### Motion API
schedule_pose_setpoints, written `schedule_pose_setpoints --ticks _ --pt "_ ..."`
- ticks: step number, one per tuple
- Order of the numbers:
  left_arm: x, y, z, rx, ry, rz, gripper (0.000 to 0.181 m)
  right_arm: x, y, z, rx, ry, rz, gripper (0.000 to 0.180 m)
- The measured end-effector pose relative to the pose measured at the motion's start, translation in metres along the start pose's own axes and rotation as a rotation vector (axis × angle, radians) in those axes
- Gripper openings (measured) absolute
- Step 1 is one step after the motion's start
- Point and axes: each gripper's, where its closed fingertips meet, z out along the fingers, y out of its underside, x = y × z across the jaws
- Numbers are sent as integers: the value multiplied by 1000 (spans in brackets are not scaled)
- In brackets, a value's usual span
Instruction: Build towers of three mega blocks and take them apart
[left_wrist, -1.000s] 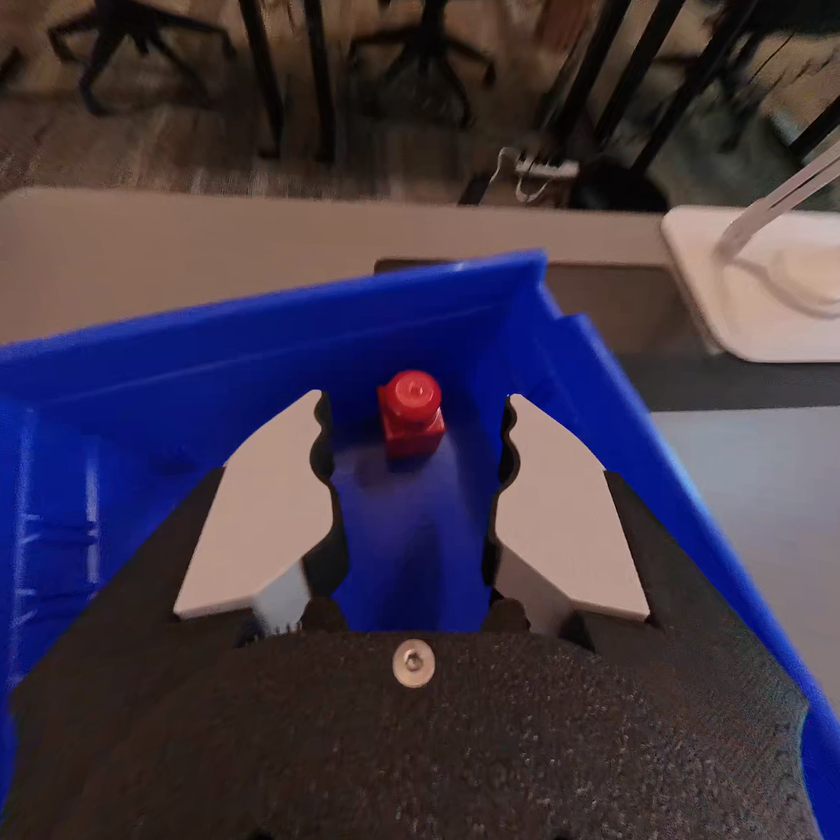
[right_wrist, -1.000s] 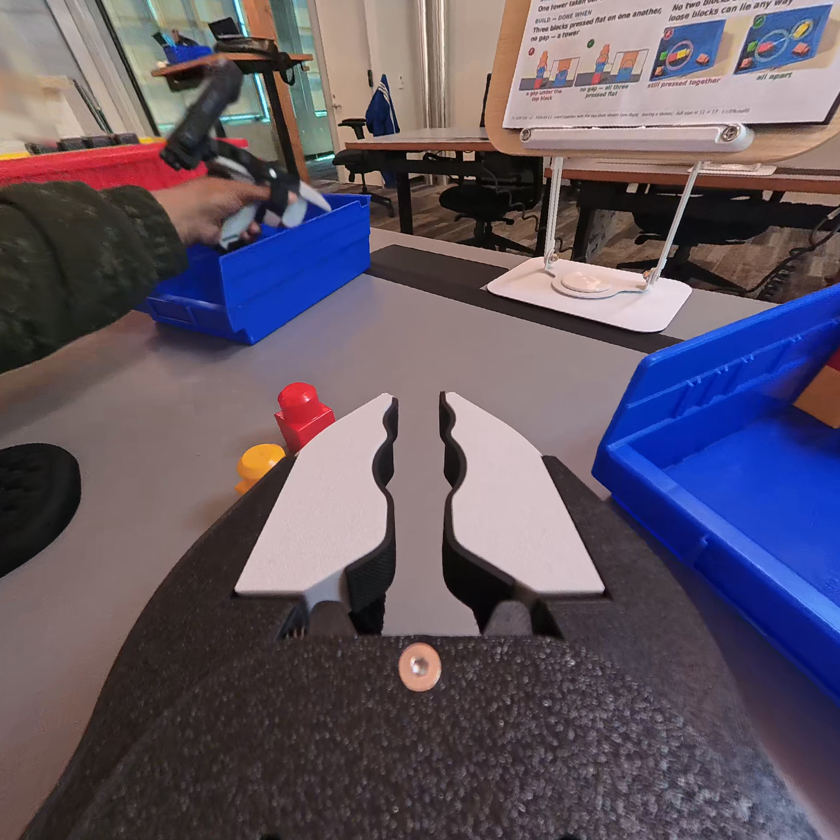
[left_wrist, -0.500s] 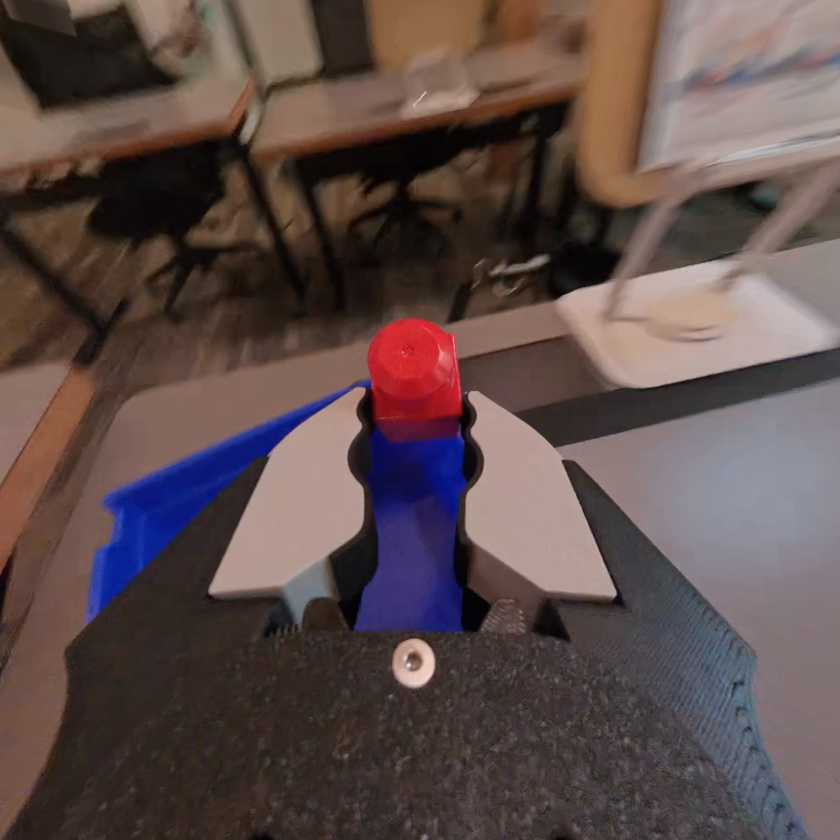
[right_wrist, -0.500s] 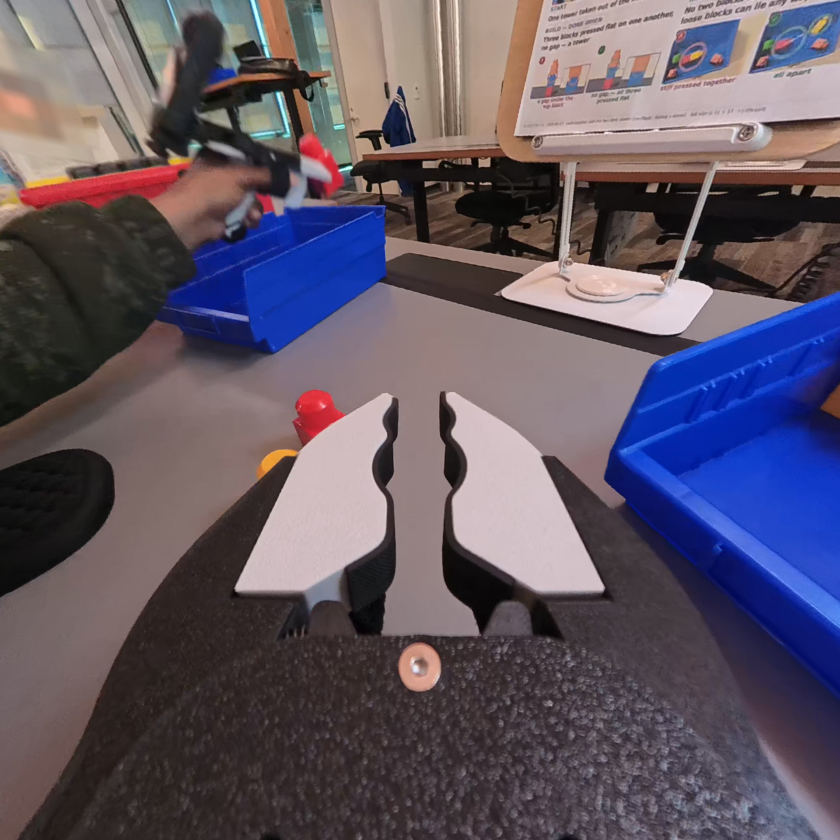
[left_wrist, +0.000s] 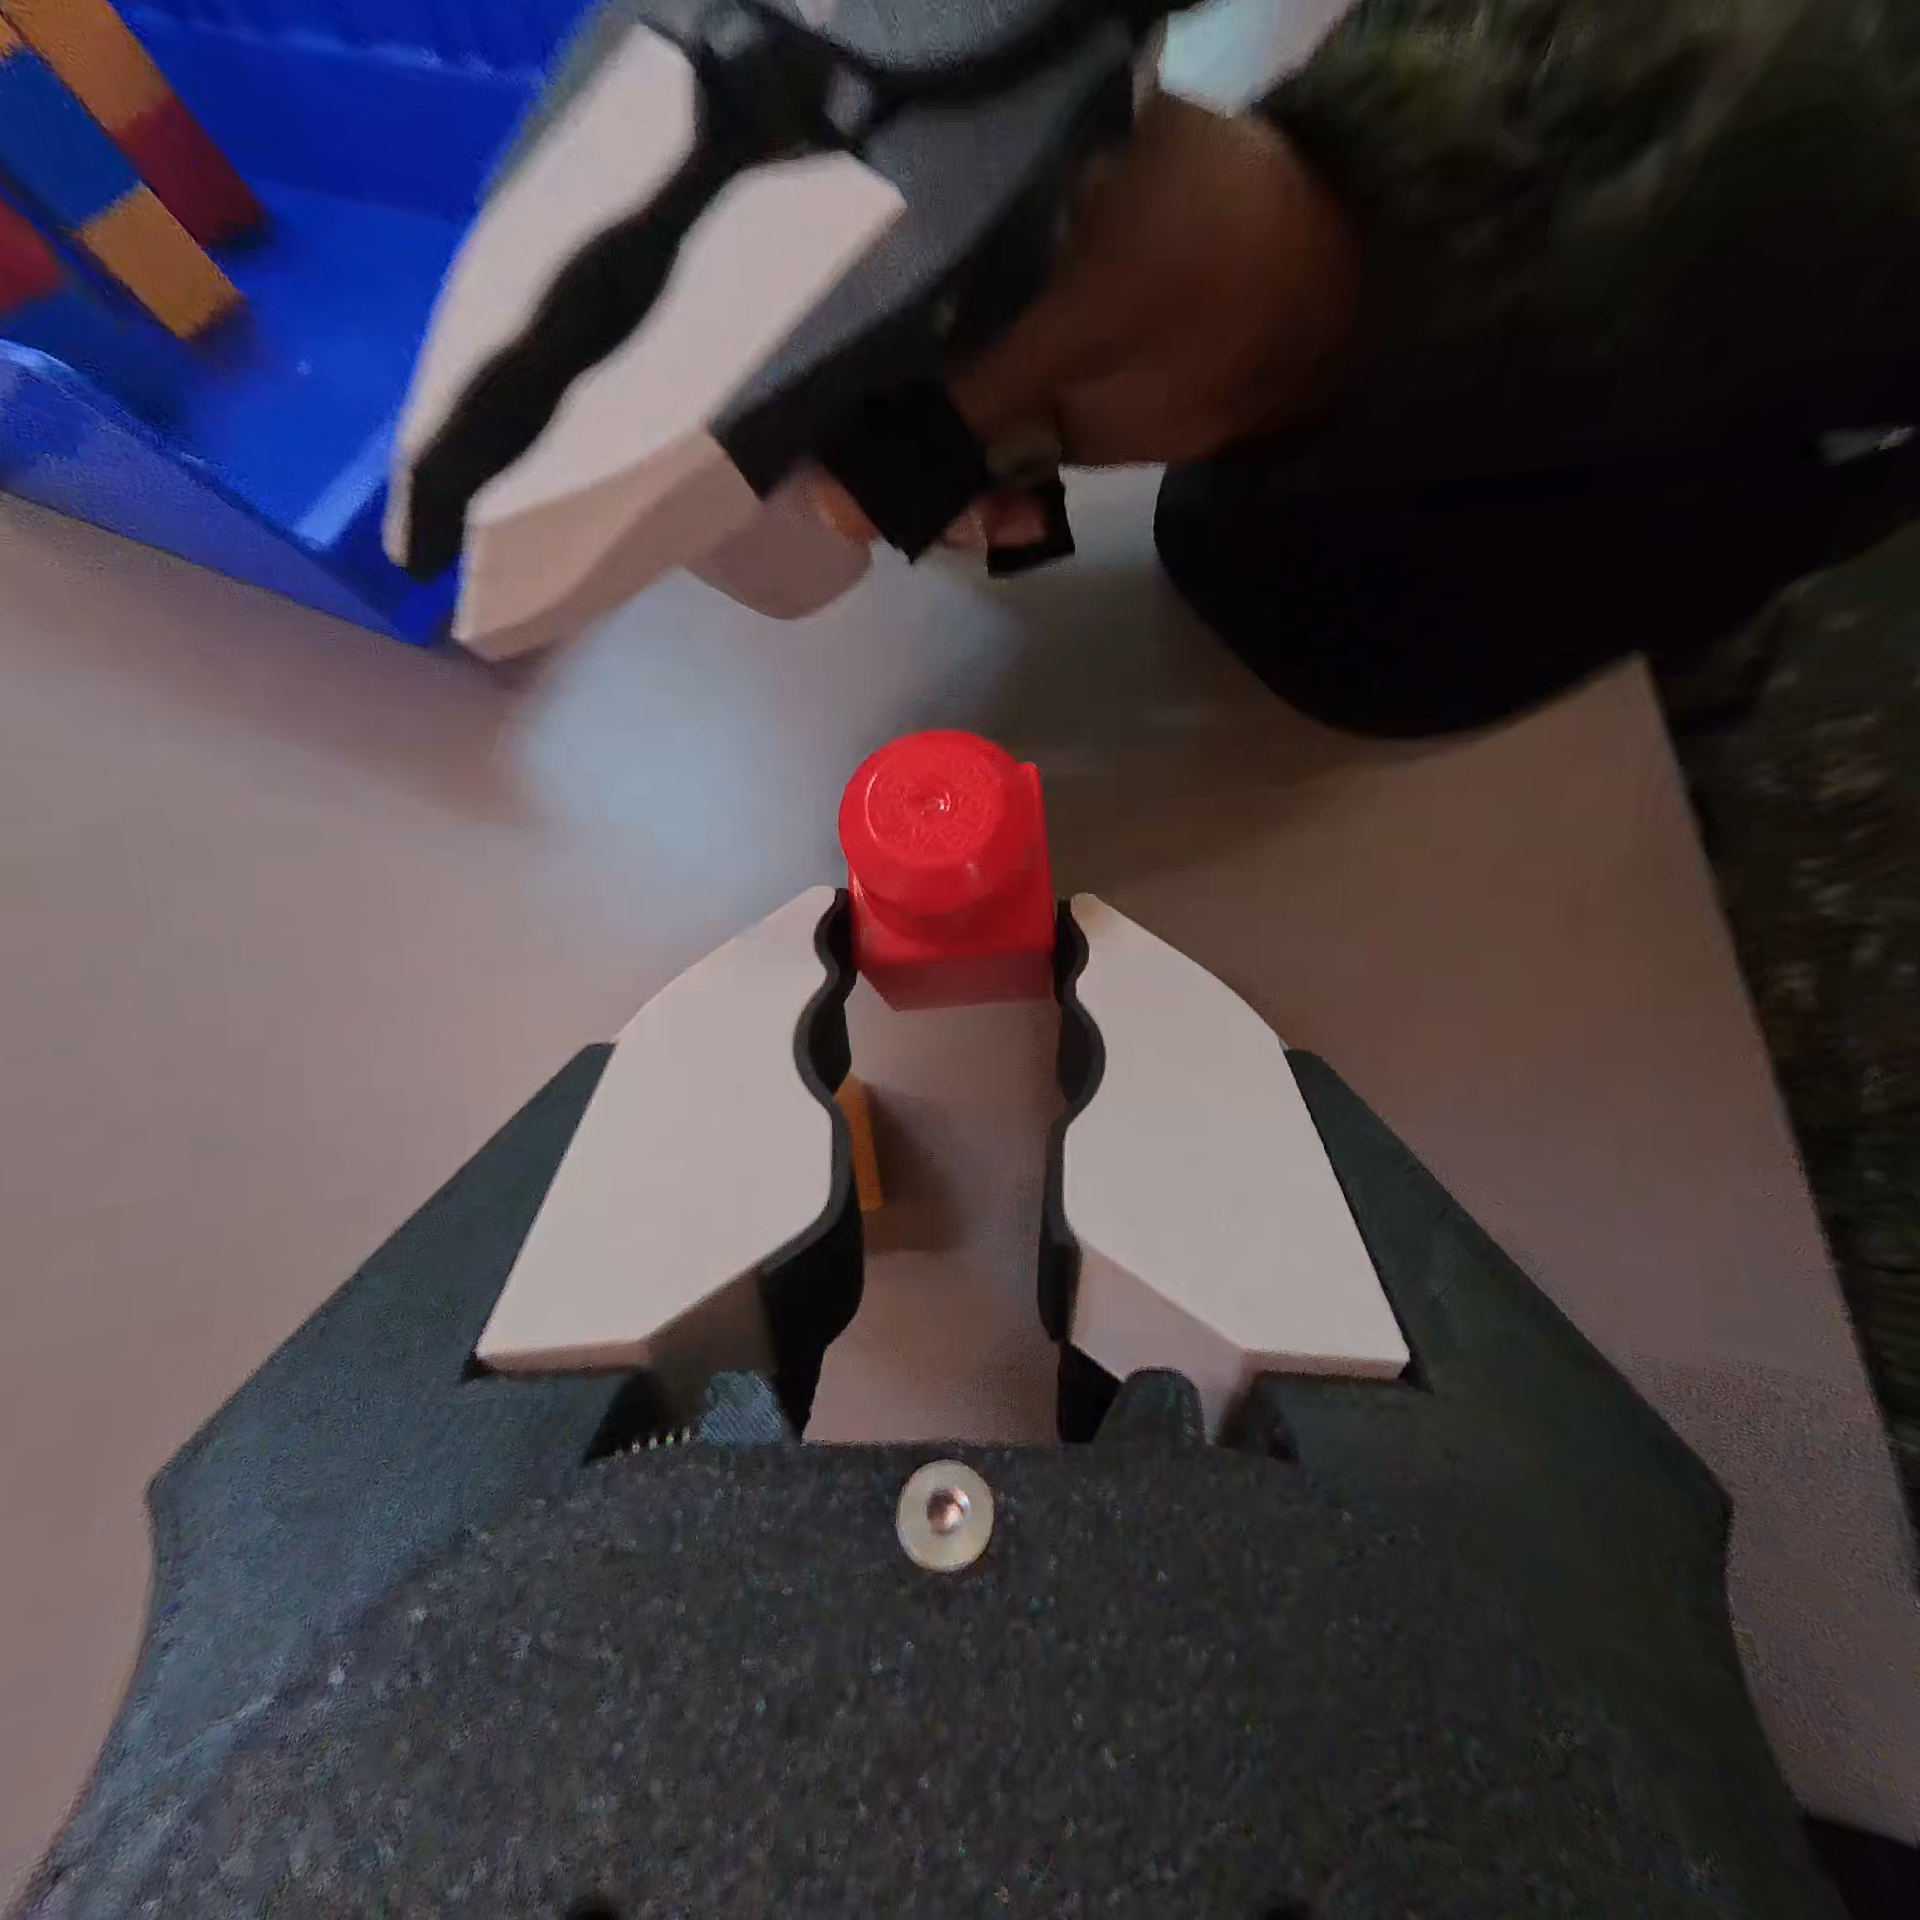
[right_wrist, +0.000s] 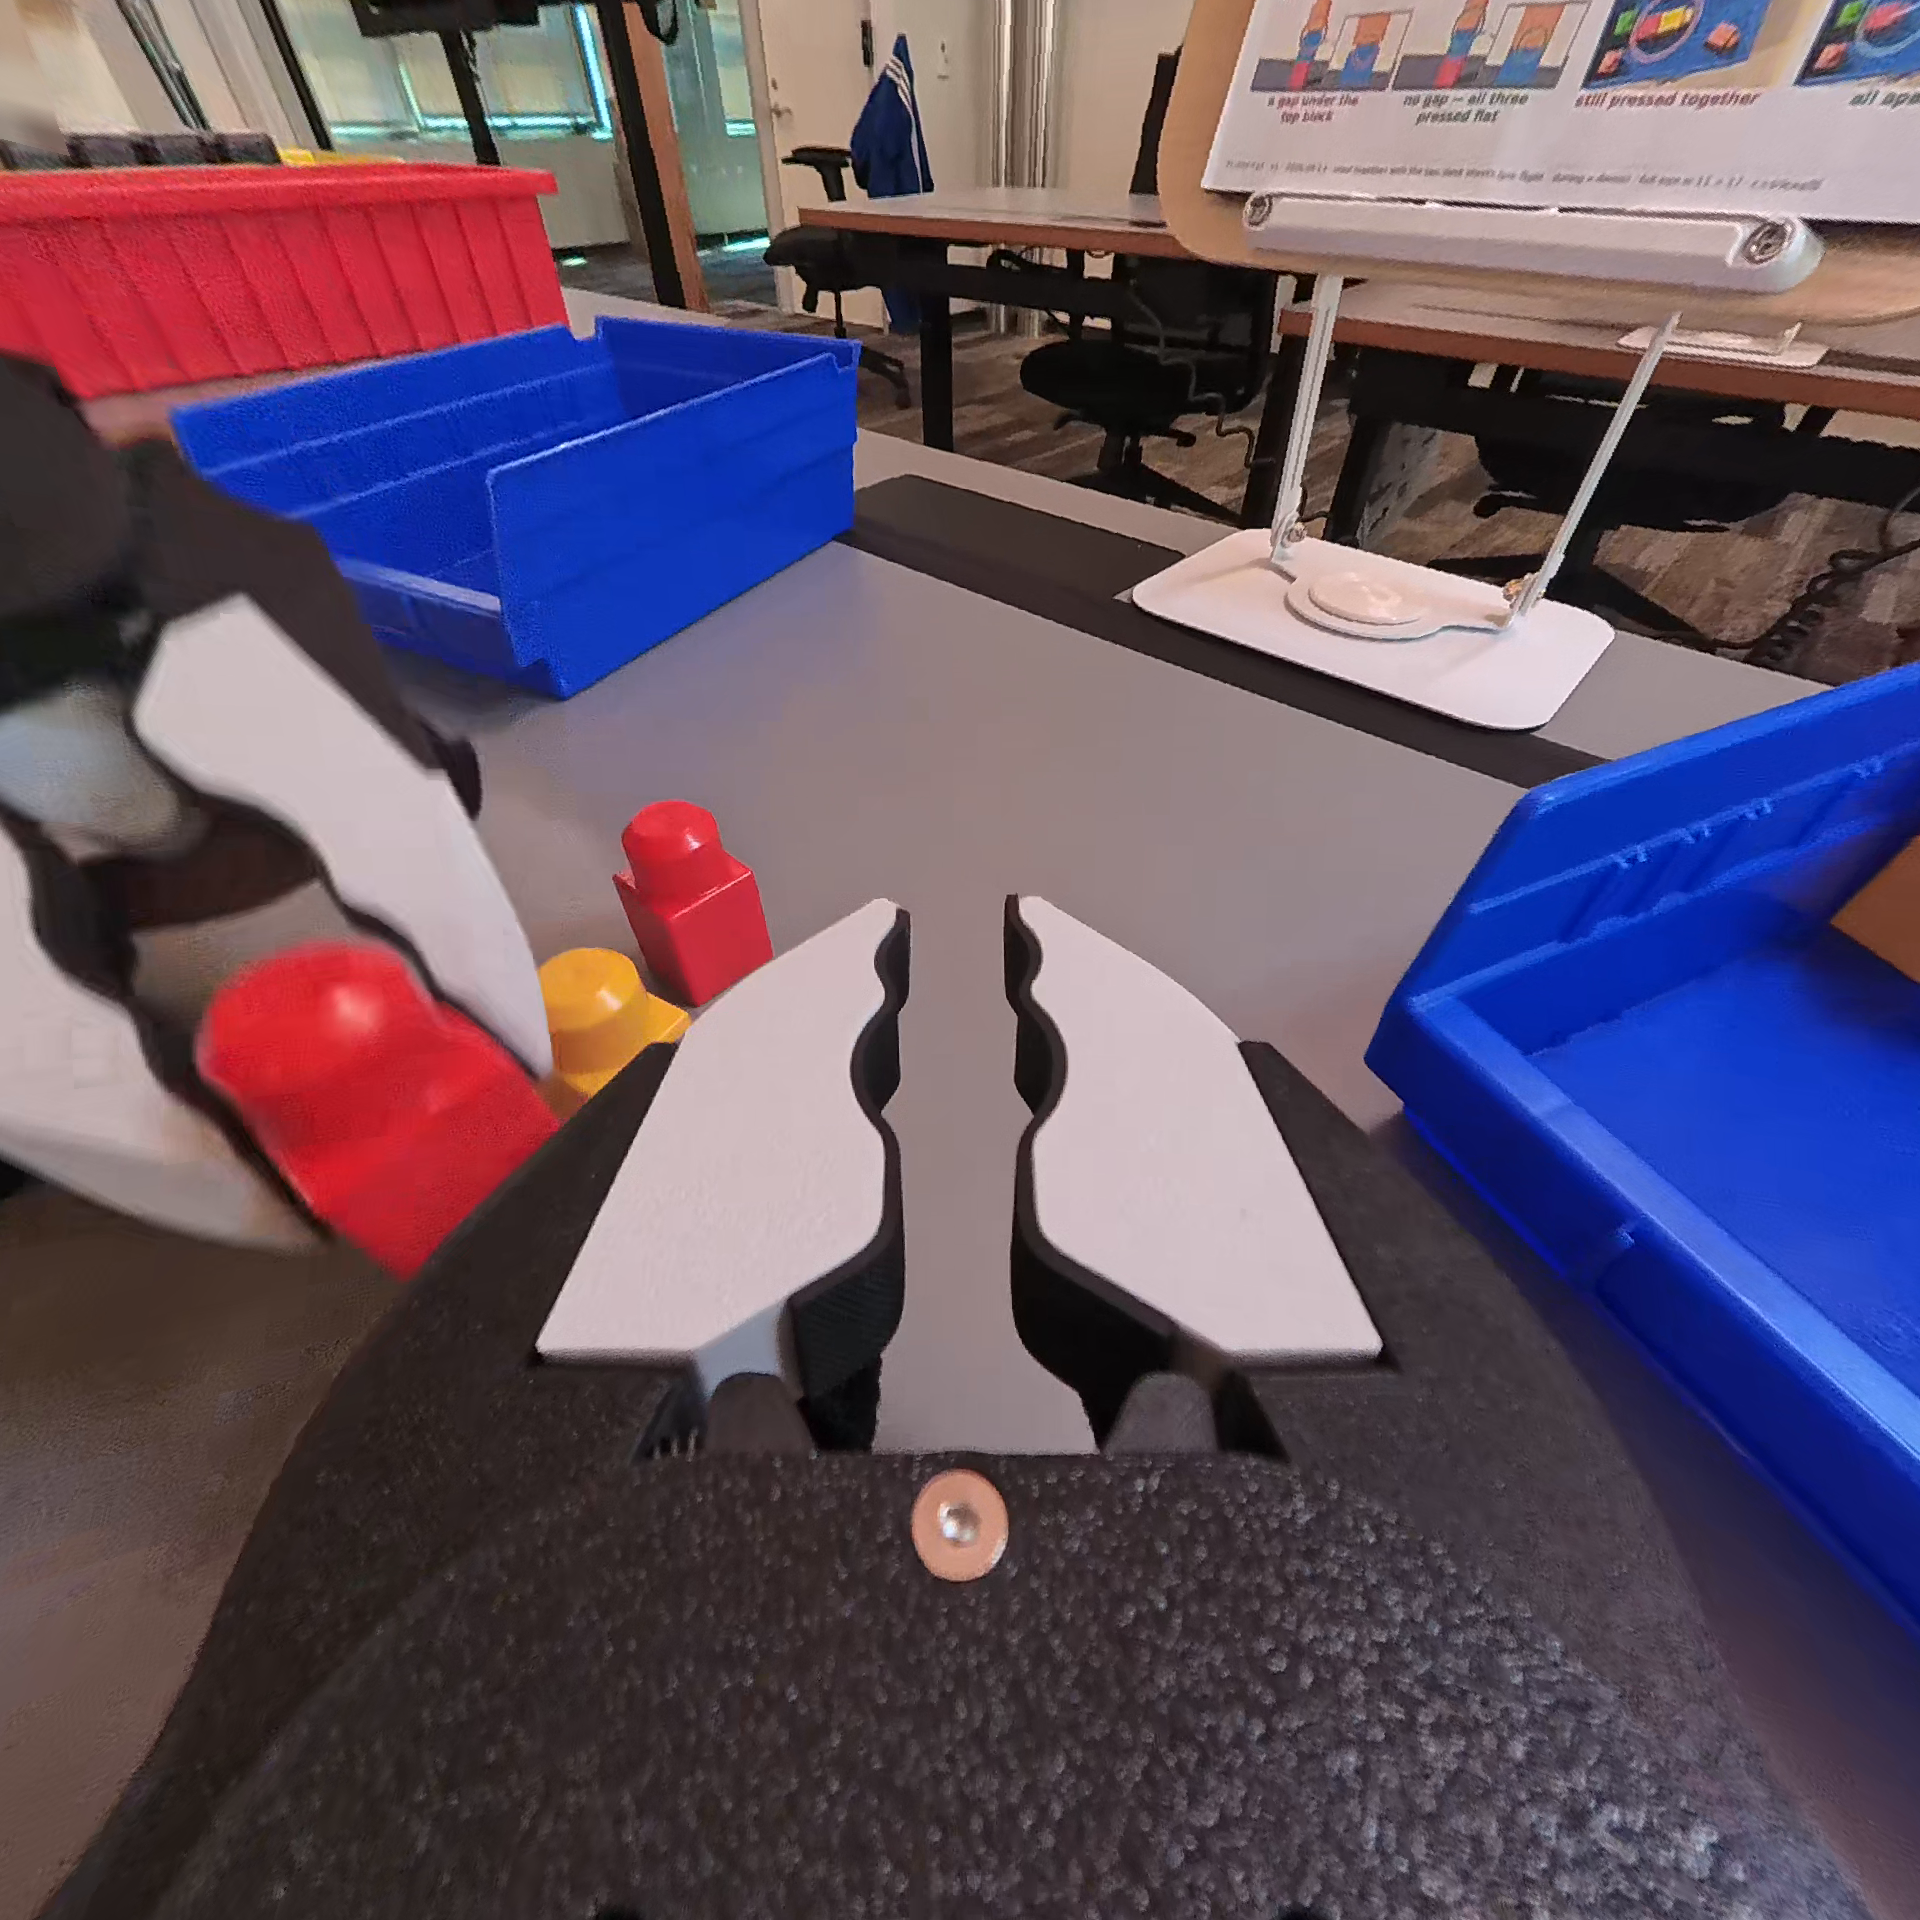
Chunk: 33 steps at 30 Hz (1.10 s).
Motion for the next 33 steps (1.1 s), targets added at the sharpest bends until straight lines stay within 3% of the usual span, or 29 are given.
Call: schedule_pose_setpoints --ticks 4,8,15,20,26,30,33 --pt "0 26 25 -123 -39 -17 36 0 2 2 -12 -1 -4 17" --pt "4 30 30 -134 -37 17 38 0 3 2 -15 -9 5 18" --pt "-14 12 -9 19 -43 -73 43 -5 7 2 -58 -55 -30 20" --pt "-53 31 -34 17 -194 -144 45 -25 31 -5 -225 -257 -210 35" --pt "-57 57 -8 -117 -235 -137 55 -39 58 -33 -346 -492 -244 54" --pt "-61 67 6 -183 -278 -67 39 -46 72 -40 -398 -558 -257 61" --pt "-60 65 4 -182 -267 -43 38 -58 86 -39 -458 -606 -296 64"
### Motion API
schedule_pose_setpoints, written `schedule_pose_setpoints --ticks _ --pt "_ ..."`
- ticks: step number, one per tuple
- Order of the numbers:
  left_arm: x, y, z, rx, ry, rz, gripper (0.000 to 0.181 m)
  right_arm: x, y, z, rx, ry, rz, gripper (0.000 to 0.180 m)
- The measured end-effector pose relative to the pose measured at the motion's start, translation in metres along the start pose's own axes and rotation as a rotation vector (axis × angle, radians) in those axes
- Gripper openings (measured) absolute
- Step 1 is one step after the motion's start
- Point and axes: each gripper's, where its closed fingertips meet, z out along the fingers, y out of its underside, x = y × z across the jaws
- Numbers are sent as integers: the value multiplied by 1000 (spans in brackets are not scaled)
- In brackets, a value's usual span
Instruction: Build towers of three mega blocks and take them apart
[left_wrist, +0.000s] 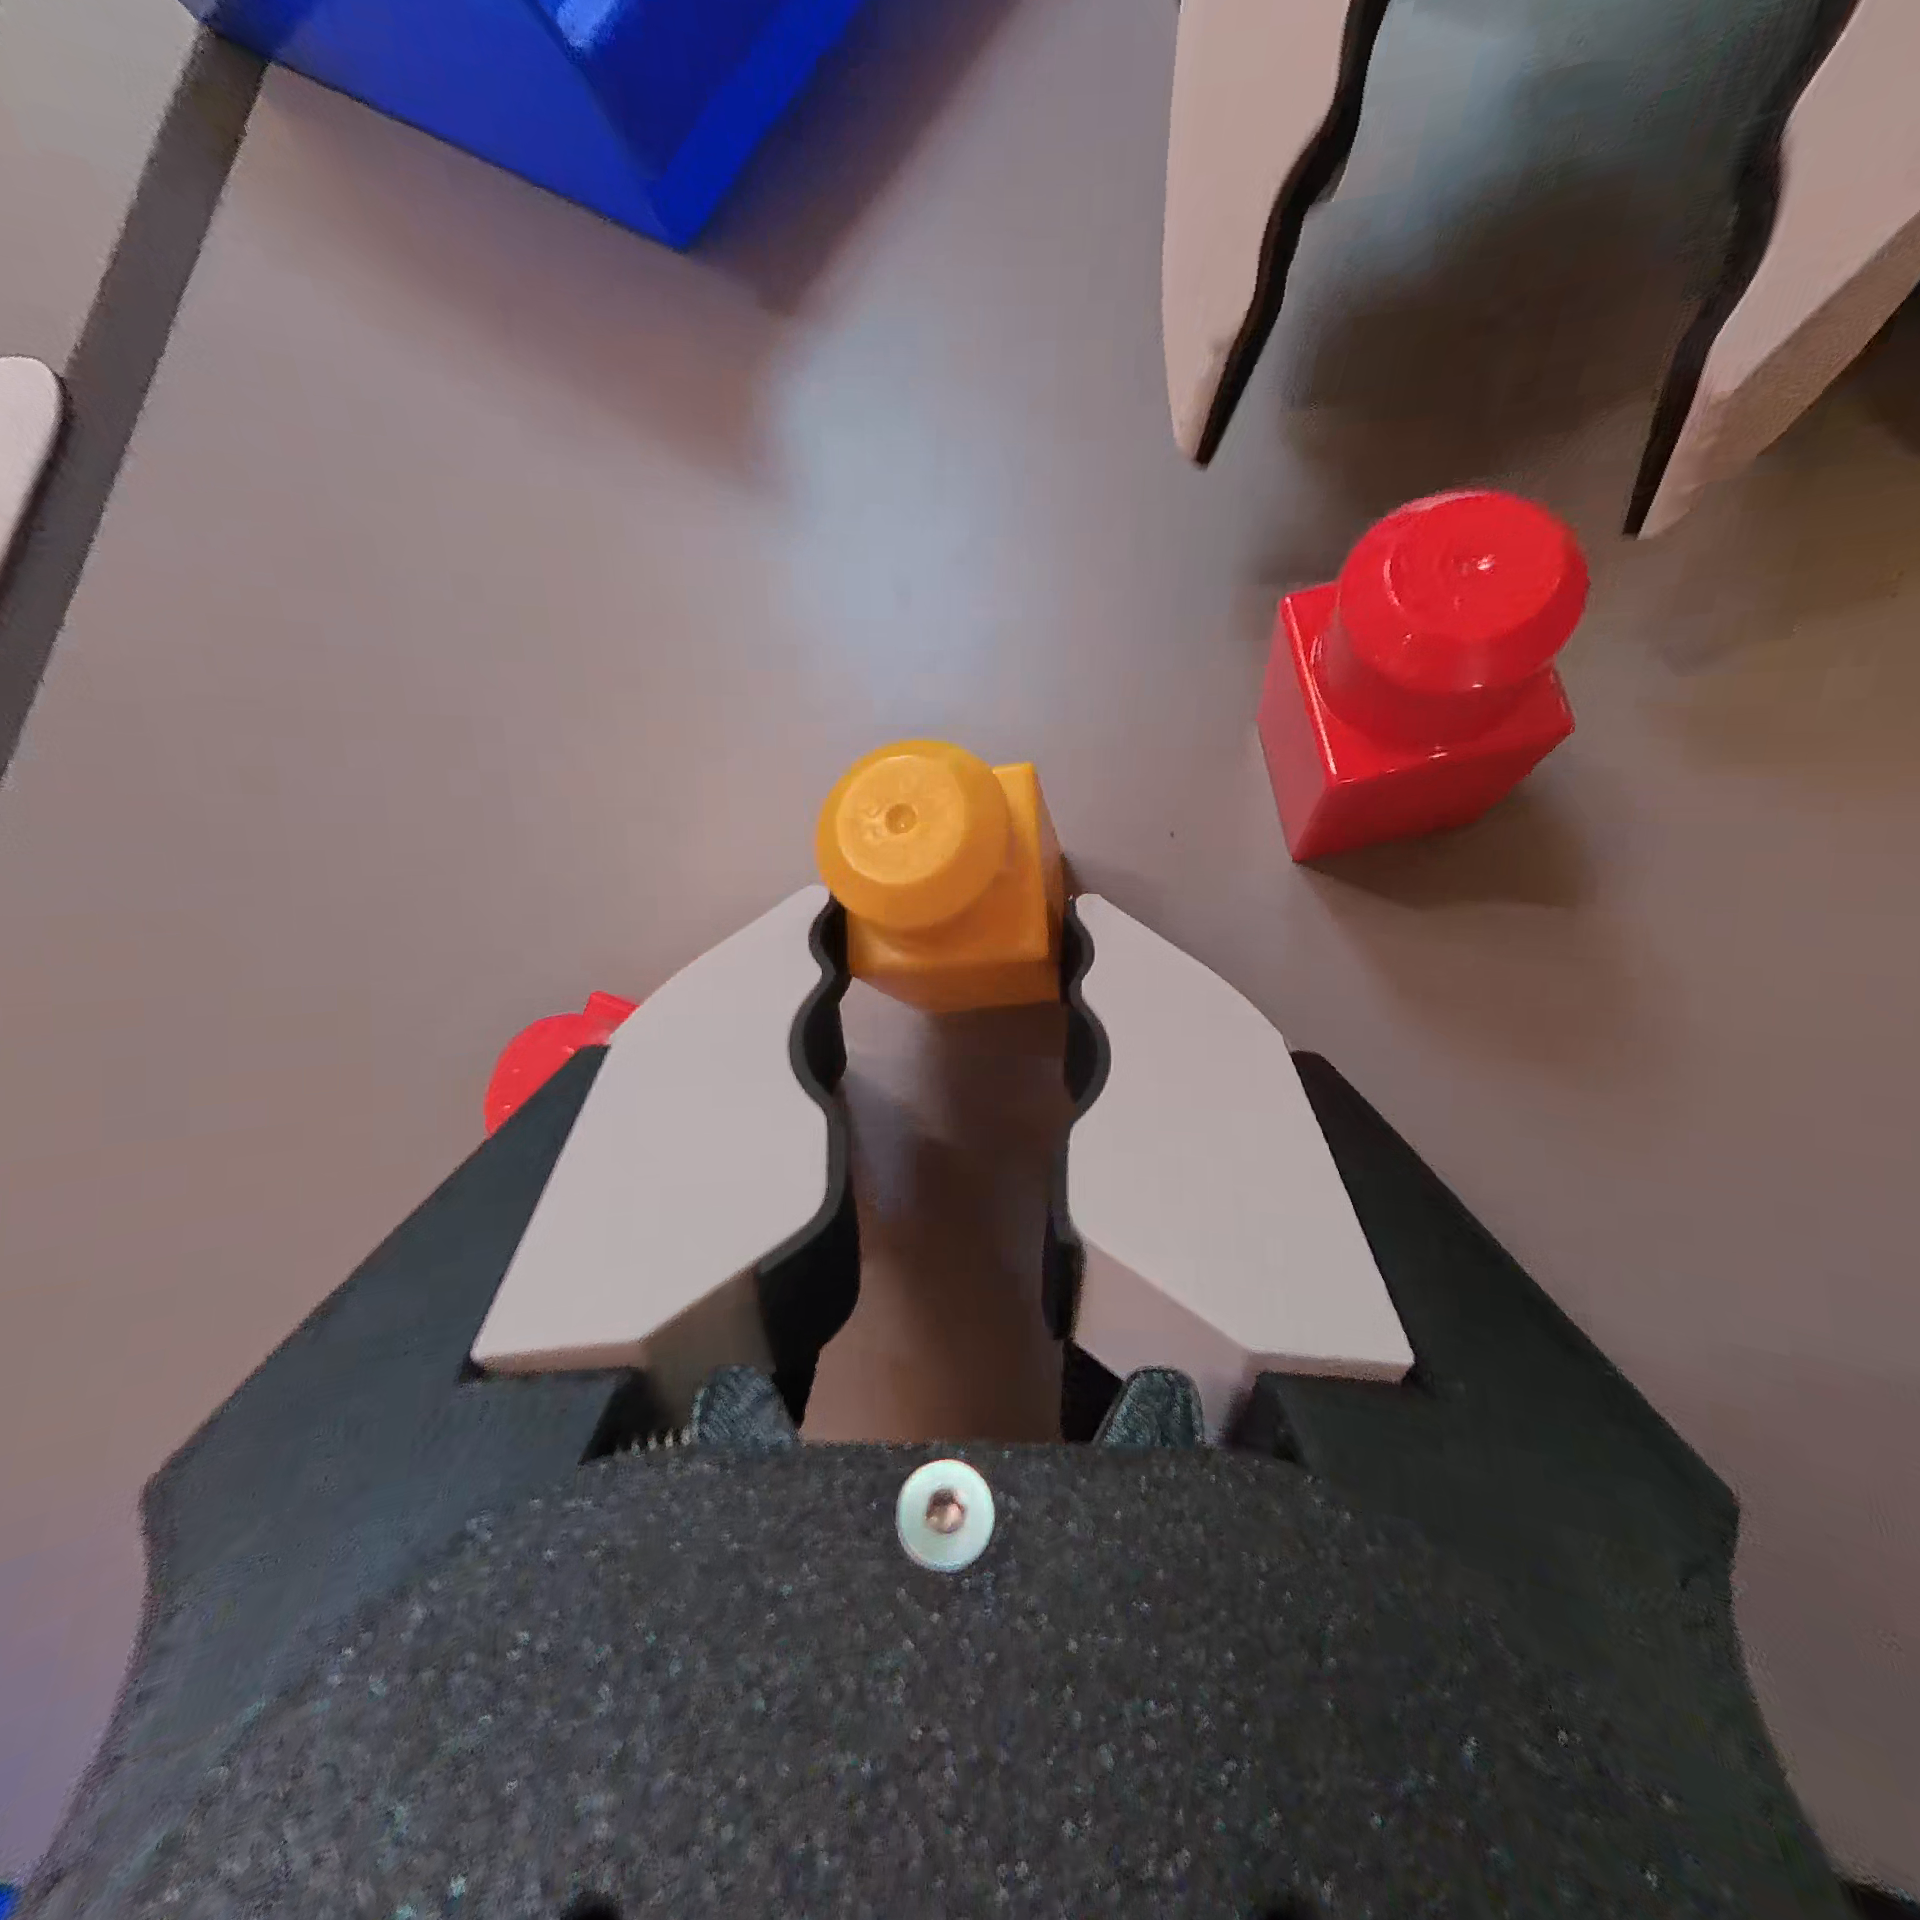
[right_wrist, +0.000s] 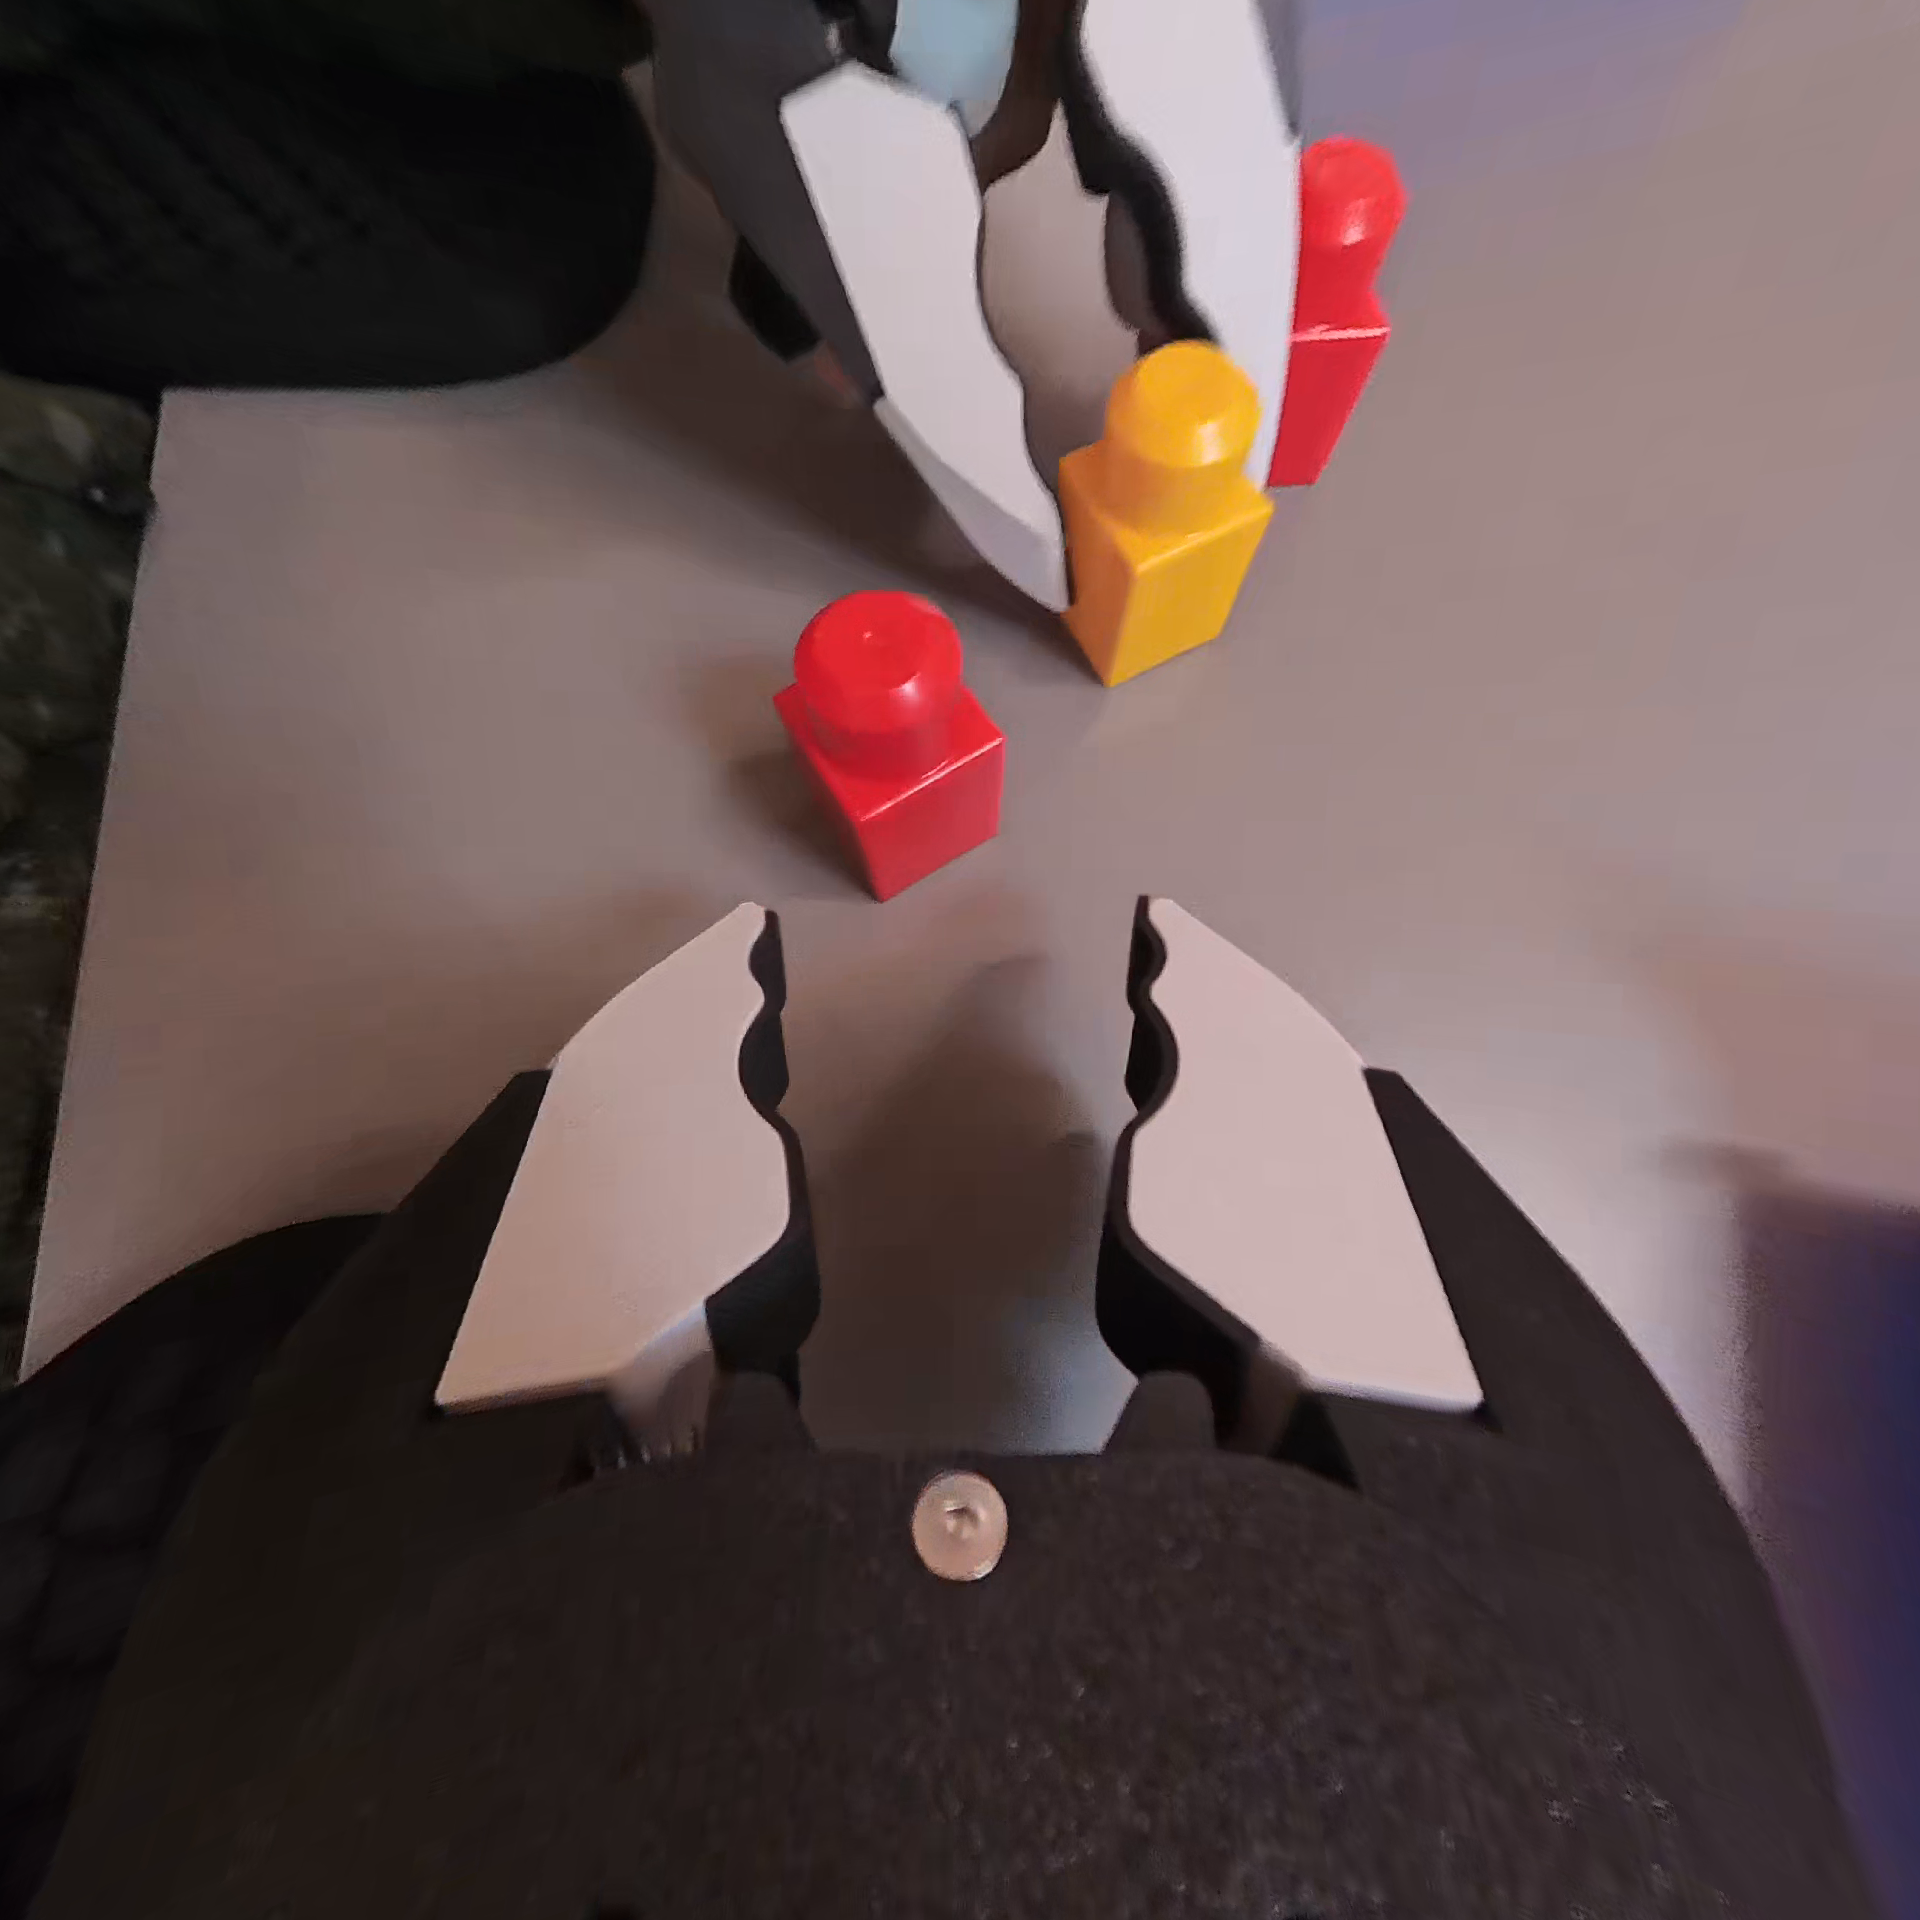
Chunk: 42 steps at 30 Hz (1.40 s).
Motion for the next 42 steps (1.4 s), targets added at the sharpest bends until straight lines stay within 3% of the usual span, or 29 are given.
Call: schedule_pose_setpoints --ticks 9,12,29,42 --pt "22 -59 -70 341 256 -104 38 -7 3 32 -53 -43 -78 61" --pt "35 -68 -76 368 307 -102 38 -6 -4 37 -28 -46 -94 39" --pt "46 -44 -47 143 261 -109 37 -12 -27 45 4 -4 24 36" --pt "47 -27 -41 -61 254 -164 37 -13 -22 57 -112 83 77 35"
